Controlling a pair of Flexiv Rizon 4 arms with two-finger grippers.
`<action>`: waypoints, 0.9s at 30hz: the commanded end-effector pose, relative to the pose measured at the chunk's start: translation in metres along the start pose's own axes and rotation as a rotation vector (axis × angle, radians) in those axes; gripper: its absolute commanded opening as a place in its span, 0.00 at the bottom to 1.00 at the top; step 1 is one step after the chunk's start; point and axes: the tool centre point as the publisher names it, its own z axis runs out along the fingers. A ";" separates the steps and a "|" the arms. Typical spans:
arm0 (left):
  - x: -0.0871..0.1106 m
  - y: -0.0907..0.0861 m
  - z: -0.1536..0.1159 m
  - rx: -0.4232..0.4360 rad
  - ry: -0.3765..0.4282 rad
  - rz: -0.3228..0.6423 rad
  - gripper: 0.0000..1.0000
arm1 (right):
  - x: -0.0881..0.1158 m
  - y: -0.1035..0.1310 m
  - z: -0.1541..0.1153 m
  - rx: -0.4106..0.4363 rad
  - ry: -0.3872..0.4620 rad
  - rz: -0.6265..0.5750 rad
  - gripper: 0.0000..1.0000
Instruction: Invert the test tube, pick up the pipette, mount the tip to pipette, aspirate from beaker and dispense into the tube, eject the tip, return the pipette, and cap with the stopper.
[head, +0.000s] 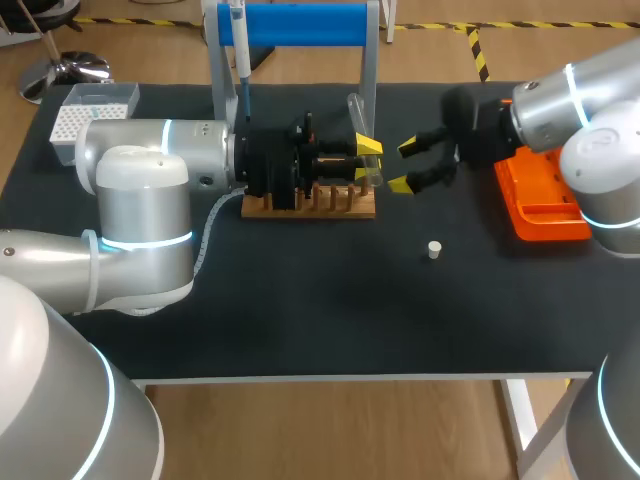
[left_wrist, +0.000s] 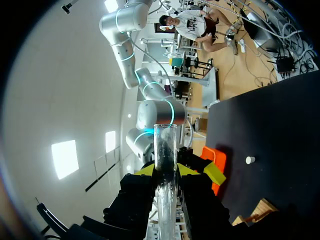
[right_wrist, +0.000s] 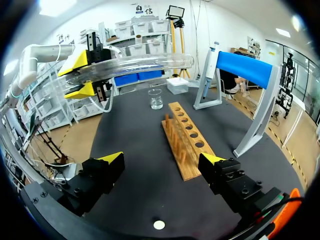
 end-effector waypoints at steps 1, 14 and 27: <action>0.000 0.000 0.001 -0.002 0.001 0.001 0.00 | -0.009 -0.001 0.018 -0.006 0.000 -0.004 1.00; 0.000 0.000 0.001 -0.002 0.001 0.001 0.00 | -0.028 -0.011 0.043 -0.023 -0.078 -0.015 1.00; 0.000 0.000 0.001 -0.002 0.001 0.001 0.00 | -0.021 -0.024 0.058 -0.004 -0.127 -0.003 1.00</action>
